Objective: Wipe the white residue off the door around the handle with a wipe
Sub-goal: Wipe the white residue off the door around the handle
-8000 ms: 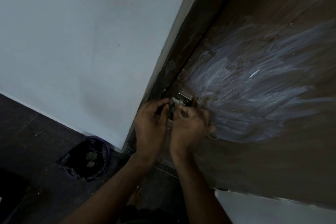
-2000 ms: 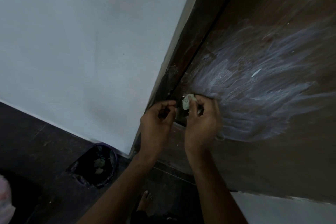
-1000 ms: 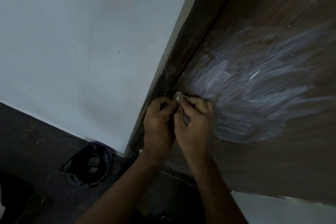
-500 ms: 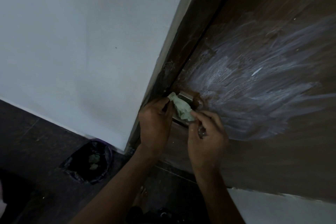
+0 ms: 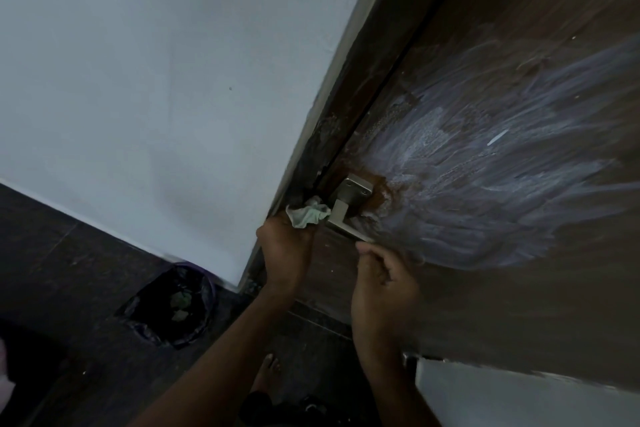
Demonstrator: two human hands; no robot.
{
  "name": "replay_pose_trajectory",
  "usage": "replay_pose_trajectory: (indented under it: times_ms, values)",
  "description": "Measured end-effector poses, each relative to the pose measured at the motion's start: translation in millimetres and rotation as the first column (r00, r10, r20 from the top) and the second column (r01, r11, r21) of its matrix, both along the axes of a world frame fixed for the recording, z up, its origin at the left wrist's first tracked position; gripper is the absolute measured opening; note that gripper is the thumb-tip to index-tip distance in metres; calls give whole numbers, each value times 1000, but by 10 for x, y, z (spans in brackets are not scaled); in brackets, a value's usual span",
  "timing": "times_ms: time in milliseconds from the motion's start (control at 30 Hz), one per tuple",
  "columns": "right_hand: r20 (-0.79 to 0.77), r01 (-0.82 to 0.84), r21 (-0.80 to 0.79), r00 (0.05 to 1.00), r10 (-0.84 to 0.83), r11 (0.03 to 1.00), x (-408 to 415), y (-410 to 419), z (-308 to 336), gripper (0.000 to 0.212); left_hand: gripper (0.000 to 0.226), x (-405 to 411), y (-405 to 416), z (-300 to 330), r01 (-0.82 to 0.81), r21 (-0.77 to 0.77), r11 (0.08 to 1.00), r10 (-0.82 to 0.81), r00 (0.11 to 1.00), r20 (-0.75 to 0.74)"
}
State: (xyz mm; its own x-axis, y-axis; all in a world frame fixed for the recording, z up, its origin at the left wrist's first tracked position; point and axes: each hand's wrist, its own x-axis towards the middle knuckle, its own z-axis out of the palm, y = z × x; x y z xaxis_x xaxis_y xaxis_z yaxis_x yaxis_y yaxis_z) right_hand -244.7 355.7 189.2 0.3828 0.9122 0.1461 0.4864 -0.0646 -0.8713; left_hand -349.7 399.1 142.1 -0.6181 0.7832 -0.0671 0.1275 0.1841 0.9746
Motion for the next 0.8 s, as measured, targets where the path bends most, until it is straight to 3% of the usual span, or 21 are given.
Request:
replay_pose_trajectory:
  times_ms: [133,267,333,433,533,800]
  values:
    - [-109,32,-292,992,-67,956,-54,-90,-268,33,19,100,-6,12,25,-93,995,9,938,346]
    - [-130,34,-367,988,-88,930,-4,-62,-397,20,4,222,11,25,70,-191,979,49,828,558]
    - [-124,52,-376,987,-106,925,50,-26,-438,19,19,289,10,48,117,-153,981,5,777,629]
    - [-140,63,-403,982,-130,913,116,-8,-492,21,31,344,-18,58,171,-119,978,-42,721,691]
    - [-178,38,-409,977,-121,912,143,-7,-537,19,28,353,-20,83,220,-99,970,-78,673,735]
    - [-158,-34,-420,987,-36,907,143,-2,-571,26,11,316,-79,56,123,-141,982,9,722,692]
